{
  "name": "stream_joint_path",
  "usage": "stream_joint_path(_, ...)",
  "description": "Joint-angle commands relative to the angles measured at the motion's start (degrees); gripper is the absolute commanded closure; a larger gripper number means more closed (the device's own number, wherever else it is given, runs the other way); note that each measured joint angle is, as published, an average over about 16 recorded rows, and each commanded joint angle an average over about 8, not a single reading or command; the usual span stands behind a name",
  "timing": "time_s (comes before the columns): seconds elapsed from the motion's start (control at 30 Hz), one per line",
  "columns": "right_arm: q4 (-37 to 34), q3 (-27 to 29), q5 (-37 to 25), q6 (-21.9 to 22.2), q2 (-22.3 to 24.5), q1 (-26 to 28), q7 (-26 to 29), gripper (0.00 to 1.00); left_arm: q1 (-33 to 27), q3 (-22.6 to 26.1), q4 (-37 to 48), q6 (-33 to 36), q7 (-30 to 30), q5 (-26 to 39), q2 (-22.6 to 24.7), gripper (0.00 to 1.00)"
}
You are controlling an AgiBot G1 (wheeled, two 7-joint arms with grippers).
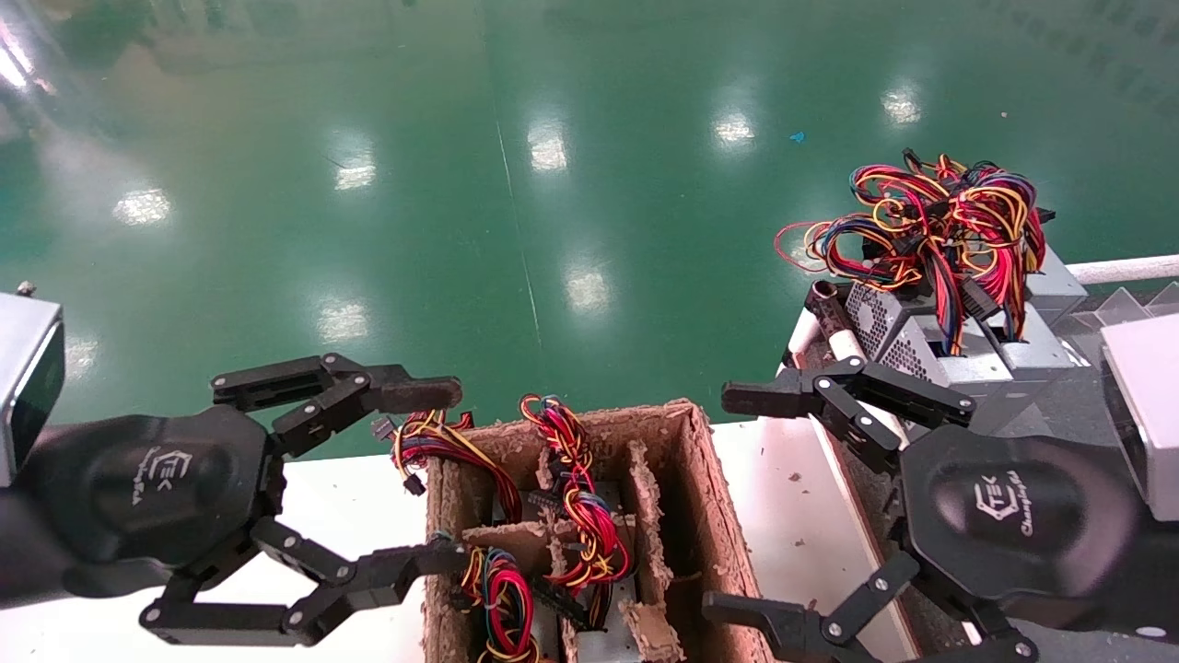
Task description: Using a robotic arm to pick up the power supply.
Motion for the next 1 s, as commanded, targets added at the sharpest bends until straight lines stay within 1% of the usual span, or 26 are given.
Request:
stream_joint_path(0.03, 0.0, 0.0, 0.0, 0.0, 0.0, 0.0, 0.0, 0.0, 0.0, 0.0, 0.0, 0.0, 0.0, 0.0, 0.0, 1.0)
stream_joint_path(0.67, -0.05, -0.1, -0.2, 0.16, -0.02, -0.06, 0.07, 0.0, 0.0, 0.0, 0.0, 0.0, 0.0, 0.0, 0.0, 1.0)
stream_joint_path(0.83, -0.2, -0.7, -1.57, 1.22, -0.26, -0.14, 0.5, 0.0, 0.0, 0.01, 0.01, 0.0, 0.0, 0.0, 0.0, 1.0)
stream_joint_path(1.0, -1.05, -2.24, -4.88, 3.13, -1.16, 0.34, 1.34, 0.0, -0.01, 0.01, 0.01, 0.0, 0.01, 0.0, 0.0, 1.0)
